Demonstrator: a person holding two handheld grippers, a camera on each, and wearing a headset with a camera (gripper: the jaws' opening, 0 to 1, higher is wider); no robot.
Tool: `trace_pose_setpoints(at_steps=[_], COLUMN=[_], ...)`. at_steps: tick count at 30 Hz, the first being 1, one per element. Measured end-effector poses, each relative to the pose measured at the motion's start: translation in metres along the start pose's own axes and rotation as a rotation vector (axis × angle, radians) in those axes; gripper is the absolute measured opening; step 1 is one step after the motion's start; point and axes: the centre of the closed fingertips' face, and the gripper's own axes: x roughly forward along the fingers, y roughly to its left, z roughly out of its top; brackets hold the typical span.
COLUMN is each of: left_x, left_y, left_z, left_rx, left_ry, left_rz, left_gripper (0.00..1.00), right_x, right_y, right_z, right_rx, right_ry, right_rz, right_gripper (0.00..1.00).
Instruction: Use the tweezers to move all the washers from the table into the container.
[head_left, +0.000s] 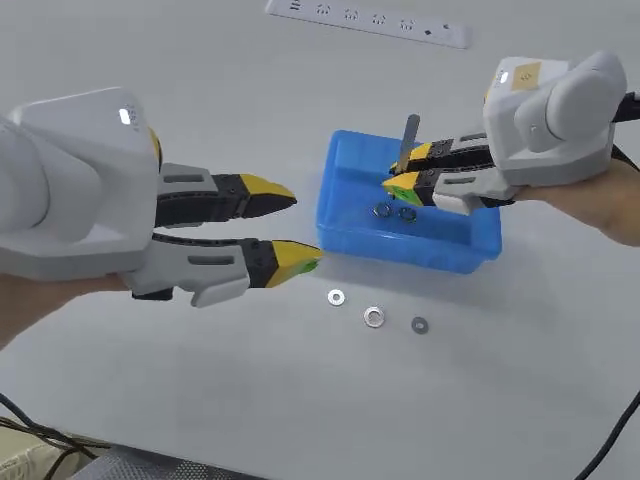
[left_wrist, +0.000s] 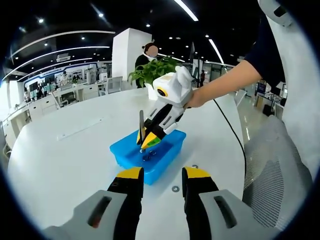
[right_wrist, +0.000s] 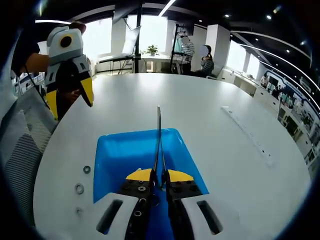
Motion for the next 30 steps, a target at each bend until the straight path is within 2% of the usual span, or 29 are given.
trace_pose_setpoints(at_steps=[7, 10, 15, 18, 21, 23, 24, 27, 30], left_x=[0.004, 0.010, 0.026, 0.037, 0.051, 0.064, 0.068, 0.077, 0.086], left_y=[0.001, 0.003, 0.012, 0.019, 0.032, 0.044, 0.047, 0.051, 0.053], left_z=[-0.001, 0.002, 0.019, 0.028, 0.032, 0.029, 0.034, 0.044, 0.048], left_rx=[-0.001, 0.001, 0.027, 0.038, 0.036, 0.044, 0.039, 0.038, 0.044], left_ry=[0.011, 0.007, -0.021, -0.032, -0.035, -0.014, -0.023, -0.042, -0.046], left_rz=[-0.007, -0.011, -0.010, -0.013, -0.005, -0.001, -0.005, -0.018, -0.039], left_gripper=[0.35, 0.35, 0.35, 0.35, 0.35, 0.35, 0.35, 0.34, 0.33], right_x=[0.002, 0.002, 0.001, 0.000, 0.000, -0.001, -0.001, -0.002, -0.002], right_y=[-0.003, -0.003, -0.004, 0.000, 0.000, -0.001, -0.001, 0.000, 0.000], right_z=[-0.006, -0.007, -0.006, -0.005, -0.005, -0.005, -0.005, -0.005, -0.005], right_rx=[0.011, 0.024, 0.034, 0.028, 0.031, 0.042, 0.045, 0.044, 0.042], right_ry=[-0.005, -0.023, -0.049, -0.070, -0.083, -0.092, -0.094, -0.096, -0.097], right_rz=[-0.009, -0.010, -0.017, -0.007, -0.013, -0.017, -0.016, -0.014, -0.012], right_gripper=[0.10, 0.10, 0.10, 0.10, 0.10, 0.10, 0.10, 0.10, 0.10])
